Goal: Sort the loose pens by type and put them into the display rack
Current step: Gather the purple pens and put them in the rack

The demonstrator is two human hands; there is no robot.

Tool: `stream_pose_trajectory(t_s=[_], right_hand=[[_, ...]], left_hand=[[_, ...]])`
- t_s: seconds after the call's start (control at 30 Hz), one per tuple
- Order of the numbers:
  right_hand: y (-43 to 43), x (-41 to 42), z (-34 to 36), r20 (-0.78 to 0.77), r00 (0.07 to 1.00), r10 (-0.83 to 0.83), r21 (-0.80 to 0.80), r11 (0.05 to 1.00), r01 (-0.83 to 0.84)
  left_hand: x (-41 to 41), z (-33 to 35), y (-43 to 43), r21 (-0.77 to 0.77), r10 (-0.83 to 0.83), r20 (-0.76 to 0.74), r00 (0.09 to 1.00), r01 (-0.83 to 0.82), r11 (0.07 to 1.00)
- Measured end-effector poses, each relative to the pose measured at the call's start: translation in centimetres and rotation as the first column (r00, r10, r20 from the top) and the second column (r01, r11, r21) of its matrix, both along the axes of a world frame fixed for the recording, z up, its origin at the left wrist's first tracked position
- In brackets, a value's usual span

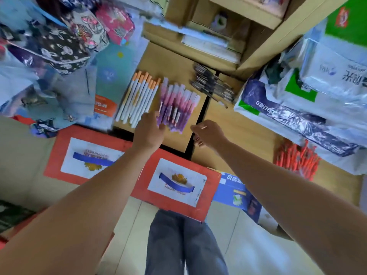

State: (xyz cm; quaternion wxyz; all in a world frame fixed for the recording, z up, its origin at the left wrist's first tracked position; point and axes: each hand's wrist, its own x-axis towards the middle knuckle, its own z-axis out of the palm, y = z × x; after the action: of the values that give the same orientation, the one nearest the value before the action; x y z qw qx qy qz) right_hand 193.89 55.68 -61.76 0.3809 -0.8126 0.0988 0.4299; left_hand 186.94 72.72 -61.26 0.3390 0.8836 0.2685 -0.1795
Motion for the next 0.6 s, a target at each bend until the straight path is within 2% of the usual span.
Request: stream_pose_trajectory(t_s=[0.17,0.4,0.6], right_hand=[[2.6,2.1,-3.1,0.062,0.996,-0.064,-0.062,0.996,0.068],[4.9,3.2,-5.2,0.2,0.976,0.083,-0.291,0.956,-0.022],[5.1,3.5,-5.3,0.207,0.968,0.142,-0.349,0.935,-0.063]], left_hand=[[2.8,-3.0,0.3,0.047,0.014,0.036,0.999,-0.016,0.999],[5.0,-5.6,-0.1,0.149,0.042,0.07,0.997,-0.052,0.987],[5.6,-6.2,0.0,0.161,0.069,0.052,0.996,-0.076,0.984]])
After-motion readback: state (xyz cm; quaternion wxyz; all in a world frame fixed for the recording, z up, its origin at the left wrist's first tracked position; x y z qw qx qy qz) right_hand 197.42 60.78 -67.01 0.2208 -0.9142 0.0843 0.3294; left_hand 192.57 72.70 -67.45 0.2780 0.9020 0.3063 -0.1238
